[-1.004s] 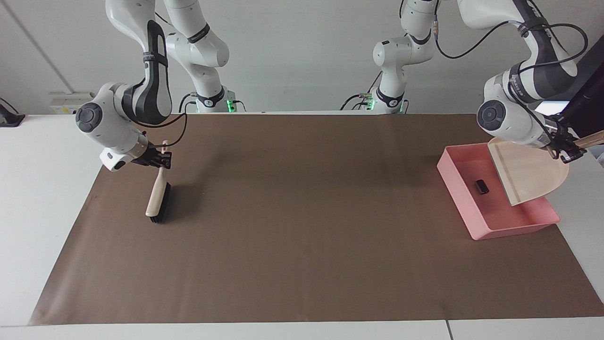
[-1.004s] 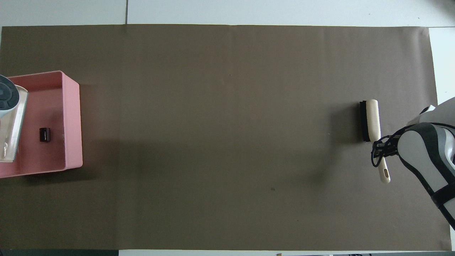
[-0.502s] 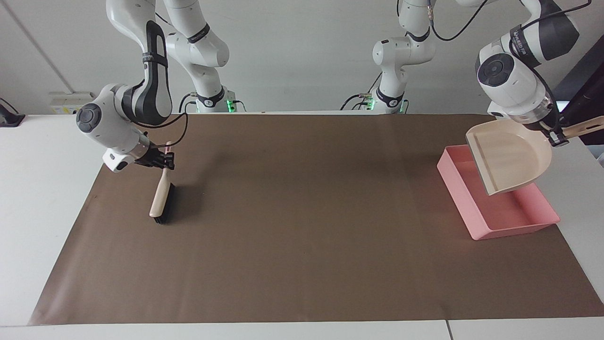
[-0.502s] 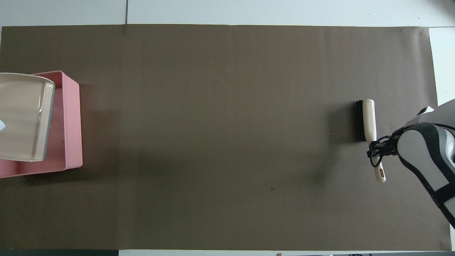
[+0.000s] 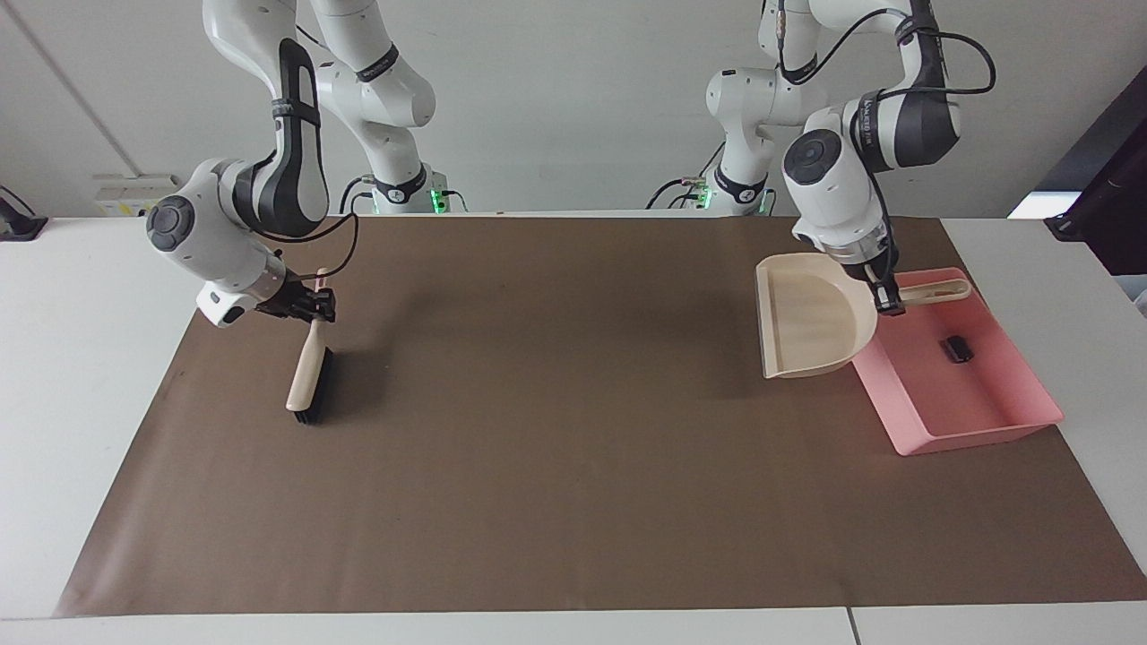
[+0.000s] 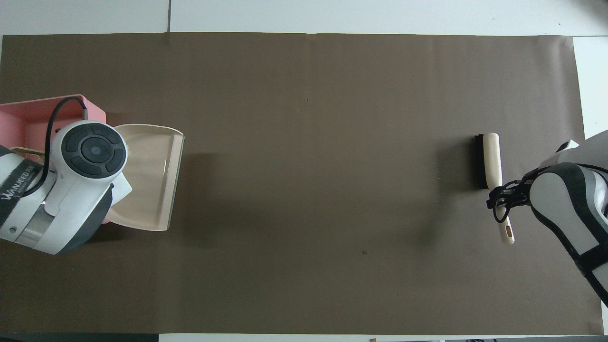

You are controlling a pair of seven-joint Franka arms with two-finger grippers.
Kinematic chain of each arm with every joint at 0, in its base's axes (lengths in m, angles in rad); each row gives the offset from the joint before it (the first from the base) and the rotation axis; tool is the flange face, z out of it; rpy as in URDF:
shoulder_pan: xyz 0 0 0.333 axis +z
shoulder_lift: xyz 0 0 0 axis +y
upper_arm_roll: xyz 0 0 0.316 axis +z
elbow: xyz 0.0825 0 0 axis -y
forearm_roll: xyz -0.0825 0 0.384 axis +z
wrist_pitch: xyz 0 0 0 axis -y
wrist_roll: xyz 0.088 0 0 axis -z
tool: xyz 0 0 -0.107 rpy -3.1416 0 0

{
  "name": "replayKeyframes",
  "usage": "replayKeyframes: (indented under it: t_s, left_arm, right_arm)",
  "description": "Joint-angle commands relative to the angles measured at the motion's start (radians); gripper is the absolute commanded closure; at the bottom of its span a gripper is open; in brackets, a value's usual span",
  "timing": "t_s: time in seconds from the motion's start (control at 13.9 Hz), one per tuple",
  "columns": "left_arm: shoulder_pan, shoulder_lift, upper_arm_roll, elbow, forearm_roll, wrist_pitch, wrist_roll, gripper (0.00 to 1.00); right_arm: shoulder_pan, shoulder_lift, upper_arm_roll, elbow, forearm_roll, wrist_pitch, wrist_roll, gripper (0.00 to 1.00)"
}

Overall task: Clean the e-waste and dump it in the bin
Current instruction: 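Lower the dustpan onto the table while the right gripper releases the brush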

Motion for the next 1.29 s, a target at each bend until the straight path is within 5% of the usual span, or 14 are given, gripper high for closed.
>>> replayKeyframes:
  t_s: [0.0,0.57,0.79,0.86,1.0,1.22]
  left_arm:
    - [-0.078,0.000,0.015,-0.064,-0.054,0.035,-0.102,1.00]
    - [-0.141,0.029,0.015,-0.204,-0.062,0.207,-0.222,1.00]
    - [-0.161,0.035,0.015,-0.223,-0.064,0.214,-0.220,0.98]
    - [-0.163,0.035,0.015,-0.221,-0.064,0.214,-0.220,0.86]
    - [-0.169,0.029,0.015,-0.210,-0.064,0.204,-0.220,0.46]
    - [-0.153,-0.052,0.018,-0.201,-0.064,0.196,-0.223,0.25]
  right_arm:
    - [0.011,-0.011,0.006,0.045,0.010,-0.005,-0.014,0.00]
    - [0.054,-0.022,0.005,0.185,-0.105,0.153,0.101,0.00]
    - [0.063,-0.062,0.011,0.275,-0.131,0.068,0.158,0.00]
    - [0.063,-0.063,0.012,0.330,-0.132,-0.004,0.222,0.00]
    - [0.062,-0.062,0.014,0.451,-0.160,-0.150,0.288,0.00]
    - [0.059,-0.054,0.011,0.620,-0.168,-0.322,0.295,0.00]
